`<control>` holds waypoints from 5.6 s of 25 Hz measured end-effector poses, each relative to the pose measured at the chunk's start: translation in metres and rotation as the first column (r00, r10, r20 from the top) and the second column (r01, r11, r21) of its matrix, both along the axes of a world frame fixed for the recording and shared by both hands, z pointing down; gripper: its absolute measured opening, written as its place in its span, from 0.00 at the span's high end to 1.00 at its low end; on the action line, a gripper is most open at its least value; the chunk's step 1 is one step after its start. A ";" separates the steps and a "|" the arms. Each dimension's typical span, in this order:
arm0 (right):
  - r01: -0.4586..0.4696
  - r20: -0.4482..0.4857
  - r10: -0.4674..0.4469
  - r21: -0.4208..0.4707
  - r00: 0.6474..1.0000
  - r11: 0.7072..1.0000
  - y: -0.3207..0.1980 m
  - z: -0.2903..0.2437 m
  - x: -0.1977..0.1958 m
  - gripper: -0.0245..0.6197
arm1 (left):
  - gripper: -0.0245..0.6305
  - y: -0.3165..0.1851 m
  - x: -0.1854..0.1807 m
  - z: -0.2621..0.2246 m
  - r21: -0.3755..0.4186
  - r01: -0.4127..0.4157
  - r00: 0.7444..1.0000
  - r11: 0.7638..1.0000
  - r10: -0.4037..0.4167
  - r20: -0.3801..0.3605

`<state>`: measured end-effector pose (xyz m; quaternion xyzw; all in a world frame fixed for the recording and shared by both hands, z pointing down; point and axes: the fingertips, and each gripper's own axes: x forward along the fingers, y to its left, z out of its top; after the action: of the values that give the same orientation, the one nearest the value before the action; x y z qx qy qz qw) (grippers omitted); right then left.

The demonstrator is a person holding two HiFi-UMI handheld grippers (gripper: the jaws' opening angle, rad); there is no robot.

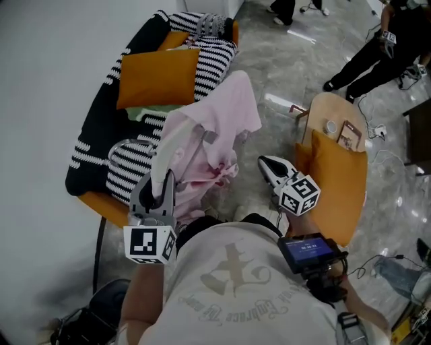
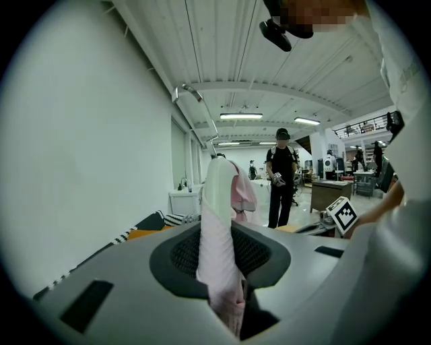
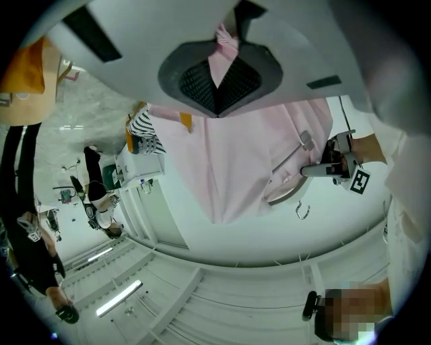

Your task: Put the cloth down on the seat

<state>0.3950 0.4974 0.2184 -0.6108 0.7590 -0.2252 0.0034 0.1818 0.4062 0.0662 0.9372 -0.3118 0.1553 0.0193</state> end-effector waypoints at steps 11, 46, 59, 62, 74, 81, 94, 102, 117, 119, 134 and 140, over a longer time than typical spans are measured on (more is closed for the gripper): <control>0.090 -0.010 -0.091 -0.028 0.996 0.996 -0.088 0.000 -0.050 0.94 | 0.82 -0.085 -0.056 -0.028 0.027 0.070 0.996 0.997 -0.068 -0.057; 0.251 -0.050 -0.256 -0.085 0.965 0.964 -0.265 0.007 -0.176 0.94 | 0.82 -0.310 -0.280 0.056 -0.082 0.405 0.914 0.911 -0.404 0.022; 0.449 -0.002 -0.451 -0.076 0.893 0.890 -0.373 0.018 -0.200 0.94 | 0.82 -0.328 -0.269 0.086 -0.131 0.514 0.858 0.848 -0.509 0.070; 0.493 0.006 -0.494 -0.075 0.870 0.867 -0.397 0.023 -0.207 0.94 | 0.82 -0.334 -0.267 0.096 -0.145 0.537 0.844 0.831 -0.531 0.078; 0.659 0.054 -0.657 -0.085 0.752 0.747 -0.470 0.042 -0.234 0.94 | 0.82 -0.351 -0.283 0.125 -0.138 0.685 0.728 0.715 -0.666 0.162; 0.668 0.058 -0.669 -0.153 0.741 0.728 -0.480 0.078 -0.239 0.94 | 0.82 -0.383 -0.302 0.176 -0.115 0.664 0.741 0.739 -0.629 0.237; 0.582 0.056 -0.592 -0.278 0.804 0.764 -0.486 0.105 -0.253 0.94 | 0.82 -0.468 -0.344 0.268 -0.150 0.577 0.790 0.803 -0.501 0.354; 0.553 0.068 -0.569 -0.353 0.820 0.755 -0.446 0.135 -0.291 0.94 | 0.82 -0.474 -0.387 0.338 -0.191 0.550 0.799 0.813 -0.446 0.403; 0.606 0.143 -0.607 -0.400 0.782 0.687 -0.424 0.204 -0.316 0.94 | 0.82 -0.474 -0.375 0.455 -0.339 0.564 0.815 0.753 -0.441 0.376; 0.616 0.155 -0.612 -0.403 0.775 0.677 -0.419 0.209 -0.323 0.94 | 0.82 -0.473 -0.381 0.468 -0.361 0.580 0.809 0.730 -0.464 0.361; 0.595 0.174 -0.599 -0.498 0.782 0.631 -0.393 0.254 -0.325 0.94 | 0.81 -0.478 -0.446 0.570 -0.327 0.604 0.757 0.726 -0.394 0.522; 0.600 0.186 -0.605 -0.520 0.774 0.608 -0.386 0.272 -0.329 0.94 | 0.81 -0.476 -0.453 0.604 -0.407 0.604 0.771 0.685 -0.374 0.516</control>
<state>0.0662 0.1112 0.4904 -0.2947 0.8207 -0.4196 -0.2522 -0.2715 -0.0696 0.6701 0.7178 -0.4942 0.4113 0.2671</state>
